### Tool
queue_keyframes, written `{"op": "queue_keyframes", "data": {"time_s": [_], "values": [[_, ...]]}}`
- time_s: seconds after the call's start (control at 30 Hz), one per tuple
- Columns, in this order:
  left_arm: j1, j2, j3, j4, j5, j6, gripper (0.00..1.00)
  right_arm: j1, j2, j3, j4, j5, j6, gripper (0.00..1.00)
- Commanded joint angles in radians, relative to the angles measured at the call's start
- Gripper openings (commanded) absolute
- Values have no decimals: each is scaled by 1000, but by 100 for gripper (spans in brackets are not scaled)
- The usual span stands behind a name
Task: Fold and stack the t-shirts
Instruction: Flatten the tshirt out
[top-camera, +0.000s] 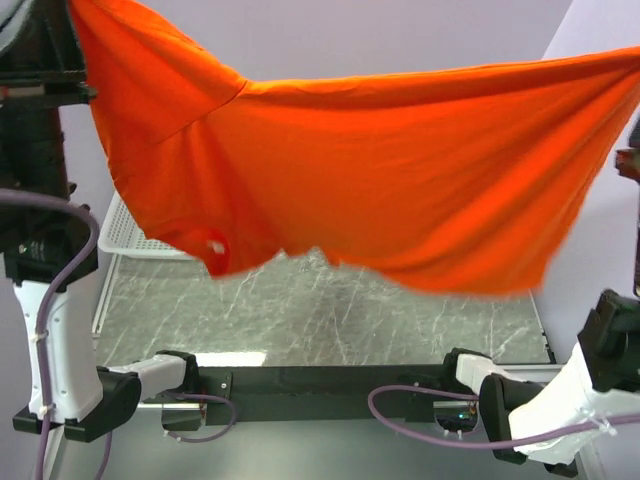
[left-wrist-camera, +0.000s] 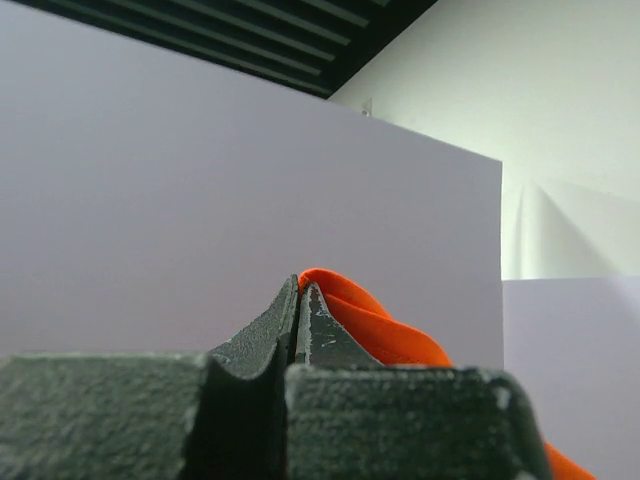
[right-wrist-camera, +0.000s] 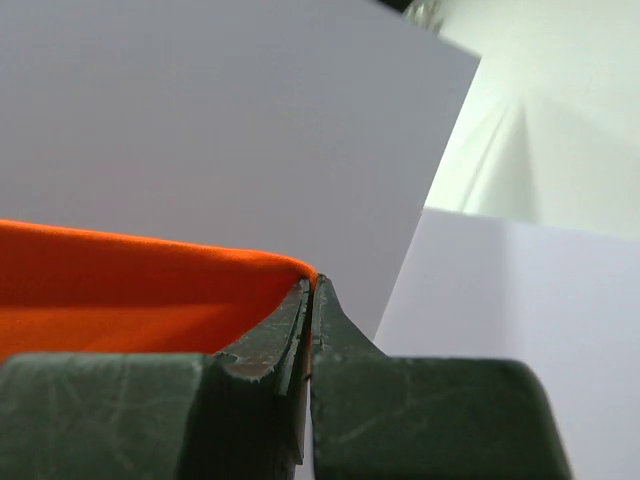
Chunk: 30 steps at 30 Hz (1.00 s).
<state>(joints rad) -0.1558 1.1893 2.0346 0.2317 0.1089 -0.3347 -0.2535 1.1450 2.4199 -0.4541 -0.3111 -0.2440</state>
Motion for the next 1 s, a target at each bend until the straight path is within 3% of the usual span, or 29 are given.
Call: {"op": "queue_keyframes", "data": {"time_s": [0.0, 0.17, 0.33, 0.4, 0.53, 0.57, 0.67, 0.8, 0.97], "values": [[6, 41, -65, -9, -17, -9, 1, -9, 19, -142, -3, 20, -11, 0], [6, 76, -250, -20, -6, -23, 1, -9, -53, -520, 50, -29, -17, 0], [6, 138, -563, 53, 37, -76, 1, -7, -106, -1003, 166, -100, 9, 0], [7, 194, -688, 96, 60, -82, 1, -6, -102, -1199, 267, -114, 34, 0], [6, 364, -797, 156, 60, -121, 1, -4, -19, -1441, 486, -140, 90, 0], [6, 409, -794, 153, 58, -135, 1, -3, 39, -1472, 559, -132, 92, 0], [-4, 587, -739, 143, 45, -165, 1, 6, 187, -1477, 575, -68, 81, 0], [-31, 809, -546, 57, 0, -173, 1, 10, 401, -1298, 519, 33, 66, 0], [-42, 937, -380, -40, -28, -184, 1, 25, 600, -1133, 439, 76, 49, 0]]}}
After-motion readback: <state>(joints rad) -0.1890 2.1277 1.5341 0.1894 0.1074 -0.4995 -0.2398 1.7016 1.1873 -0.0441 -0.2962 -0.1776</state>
